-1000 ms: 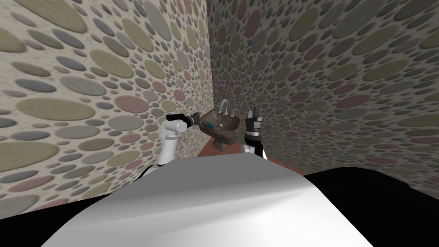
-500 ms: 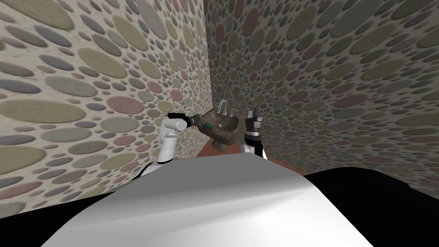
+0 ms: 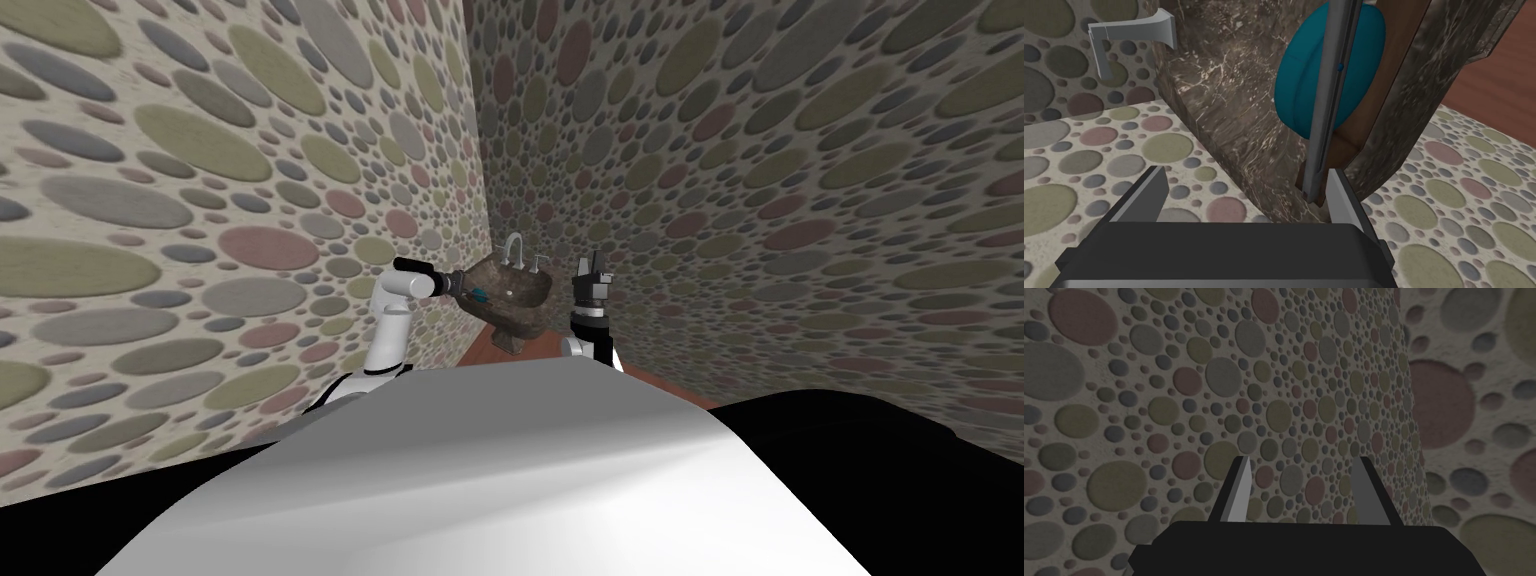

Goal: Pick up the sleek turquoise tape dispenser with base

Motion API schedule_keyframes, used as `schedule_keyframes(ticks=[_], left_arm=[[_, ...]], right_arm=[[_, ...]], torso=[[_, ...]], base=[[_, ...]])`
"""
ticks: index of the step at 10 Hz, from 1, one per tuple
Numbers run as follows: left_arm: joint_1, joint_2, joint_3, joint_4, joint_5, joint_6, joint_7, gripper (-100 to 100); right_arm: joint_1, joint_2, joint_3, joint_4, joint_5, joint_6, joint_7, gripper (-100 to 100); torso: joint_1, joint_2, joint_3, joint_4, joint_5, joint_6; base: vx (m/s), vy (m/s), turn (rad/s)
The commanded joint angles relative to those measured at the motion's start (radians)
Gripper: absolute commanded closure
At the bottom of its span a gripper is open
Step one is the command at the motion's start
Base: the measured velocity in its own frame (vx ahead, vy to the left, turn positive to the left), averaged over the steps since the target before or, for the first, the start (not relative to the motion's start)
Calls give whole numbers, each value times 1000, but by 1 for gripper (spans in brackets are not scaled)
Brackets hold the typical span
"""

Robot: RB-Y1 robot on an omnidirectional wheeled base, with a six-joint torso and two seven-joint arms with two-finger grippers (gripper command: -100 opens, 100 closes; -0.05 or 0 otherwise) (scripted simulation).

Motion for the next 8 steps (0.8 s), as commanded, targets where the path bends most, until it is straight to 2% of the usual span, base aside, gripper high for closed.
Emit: schedule_keyframes(ticks=[1,6,7,8], left_arm=[[-10,6,0,9,5,50,0,-100],[-56,47,7,67,39,182,-12,-100],[-56,47,7,67,39,189,-12,-100],[-68,58,9,84,48,226,-15,-100]], right_arm=[[0,0,0,0,0,0,0,0],[0,0,0,0,0,0,0,0],[0,0,0,0,0,0,0,0],[0,0,0,0,0,0,0,0]], torso=[[0,0,0,0,0,0],[1,1,0,0,0,0],[0,0,0,0,0,0],[1,0,0,0,0,0]], base=[[15,-38,-31],[15,-36,-51],[21,-34,-29],[18,-33,-50]])
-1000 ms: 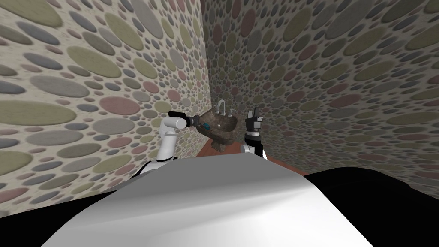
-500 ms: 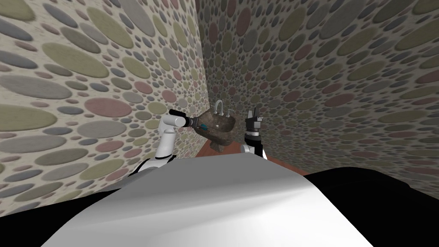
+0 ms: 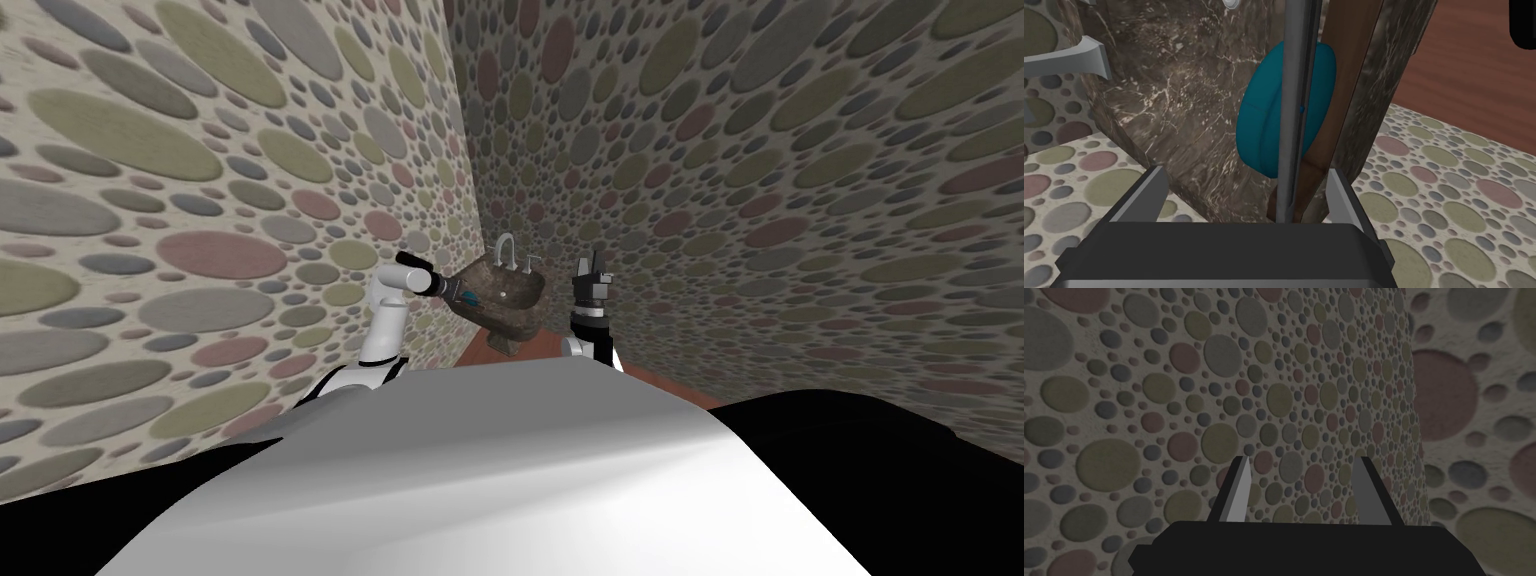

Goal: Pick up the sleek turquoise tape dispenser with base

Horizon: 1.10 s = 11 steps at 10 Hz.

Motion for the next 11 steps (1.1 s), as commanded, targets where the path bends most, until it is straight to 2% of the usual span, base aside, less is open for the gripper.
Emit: schedule_keyframes(ticks=[1,2,6,7,8,9,11], left_arm=[[-20,17,4,27,14,50,-6,-100],[-20,17,4,27,14,56,-6,-100],[-43,45,10,68,35,140,-15,-100],[-44,41,8,65,32,128,-13,-100],[-44,41,9,66,33,132,-13,0],[-37,36,0,90,21,103,-20,-100],[-28,29,-10,119,6,66,-29,-100]], right_arm=[[0,0,0,0,0,0,0,0],[0,0,0,0,0,0,0,0],[0,0,0,0,0,0,0,0],[0,0,0,0,0,0,0,0],[0,0,0,0,0,0,0,0],[0,0,0,0,0,0,0,0],[0,0,0,0,0,0,0,0]], torso=[[0,0,0,0,0,0],[0,0,0,0,0,0],[0,0,0,0,0,0],[0,1,1,0,0,0],[1,1,1,0,0,0],[2,1,1,0,0,0],[2,1,1,0,1,0]], base=[[17,-38,-69],[10,-28,-38],[9,-29,-52],[-1,-12,-7],[0,0,0],[4,-2,-46],[8,0,-37]])
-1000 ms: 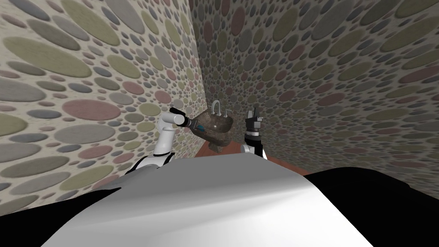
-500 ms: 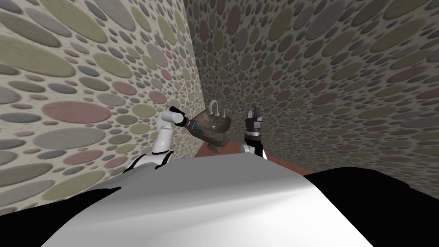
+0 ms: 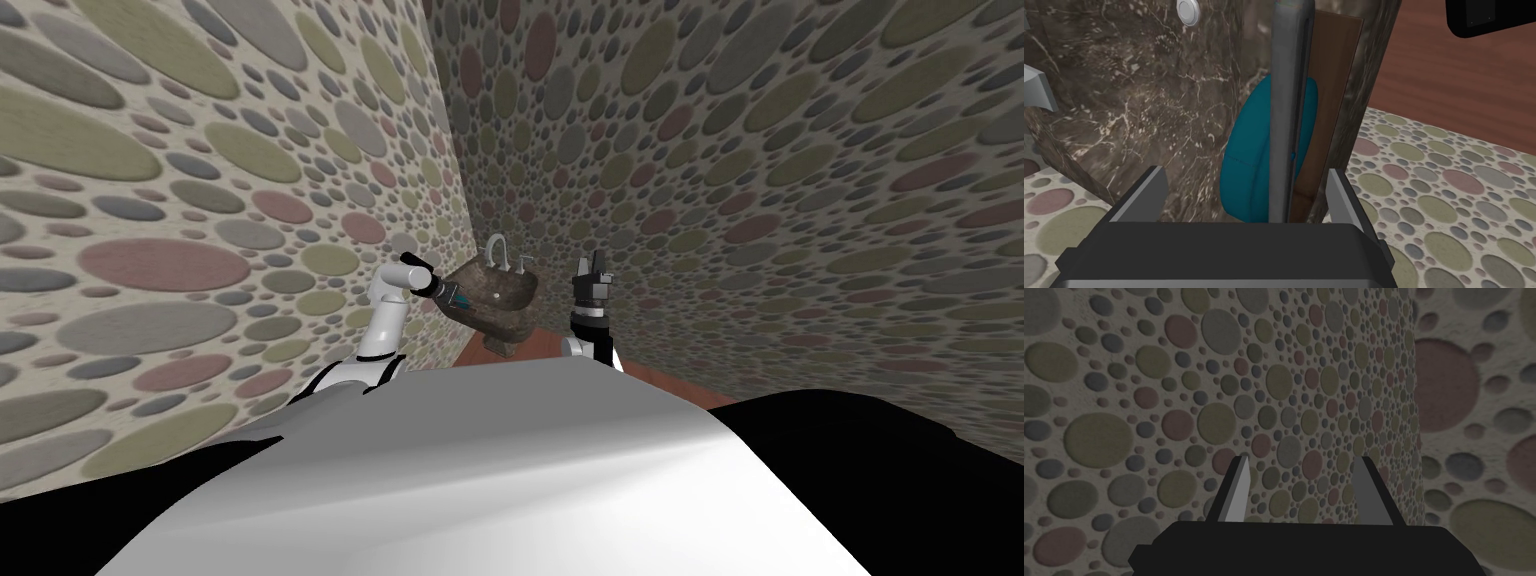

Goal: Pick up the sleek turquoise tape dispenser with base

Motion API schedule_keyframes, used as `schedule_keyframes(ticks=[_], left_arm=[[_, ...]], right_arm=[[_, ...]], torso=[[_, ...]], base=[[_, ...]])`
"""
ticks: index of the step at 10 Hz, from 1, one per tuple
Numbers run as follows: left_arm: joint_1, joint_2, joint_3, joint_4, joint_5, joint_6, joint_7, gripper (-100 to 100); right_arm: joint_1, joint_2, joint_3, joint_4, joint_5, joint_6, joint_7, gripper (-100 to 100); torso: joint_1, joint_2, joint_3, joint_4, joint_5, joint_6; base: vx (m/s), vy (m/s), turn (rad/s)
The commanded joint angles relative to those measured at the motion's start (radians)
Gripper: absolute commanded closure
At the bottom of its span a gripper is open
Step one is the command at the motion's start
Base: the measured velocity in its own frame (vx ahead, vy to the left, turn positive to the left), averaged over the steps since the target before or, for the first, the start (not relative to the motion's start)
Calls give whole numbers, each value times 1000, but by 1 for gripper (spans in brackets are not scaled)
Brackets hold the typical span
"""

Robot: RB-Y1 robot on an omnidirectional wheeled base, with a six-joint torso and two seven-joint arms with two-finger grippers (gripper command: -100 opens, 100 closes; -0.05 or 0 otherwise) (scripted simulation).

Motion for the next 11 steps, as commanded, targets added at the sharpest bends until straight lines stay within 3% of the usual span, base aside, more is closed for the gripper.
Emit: schedule_keyframes(ticks=[1,2,6,7,8,10,11], left_arm=[[0,0,0,0,0,0,0,-100],[0,0,-1,2,-1,-4,-1,100],[0,0,-1,2,-1,-3,0,100],[0,0,-1,2,-1,-3,-1,0],[-7,5,8,-24,12,27,7,100],[-10,7,10,-25,14,30,6,100],[-12,8,11,-26,15,34,7,0]], right_arm=[[0,0,0,0,0,0,0,0],[0,0,0,0,0,0,0,0],[0,0,0,0,0,0,0,0],[0,0,0,0,0,0,0,0],[0,0,0,0,0,0,0,0],[0,0,0,0,0,0,0,0],[0,0,0,0,0,0,0,0]], torso=[[0,0,0,0,0,0],[0,0,0,0,0,0],[0,1,0,0,0,0],[0,1,0,0,0,0],[0,1,1,0,0,0],[0,2,2,1,0,-1],[0,2,1,1,0,0]], base=[[0,0,0],[0,0,0],[0,0,0],[0,0,0],[-6,0,53],[-5,0,28],[0,0,0]])
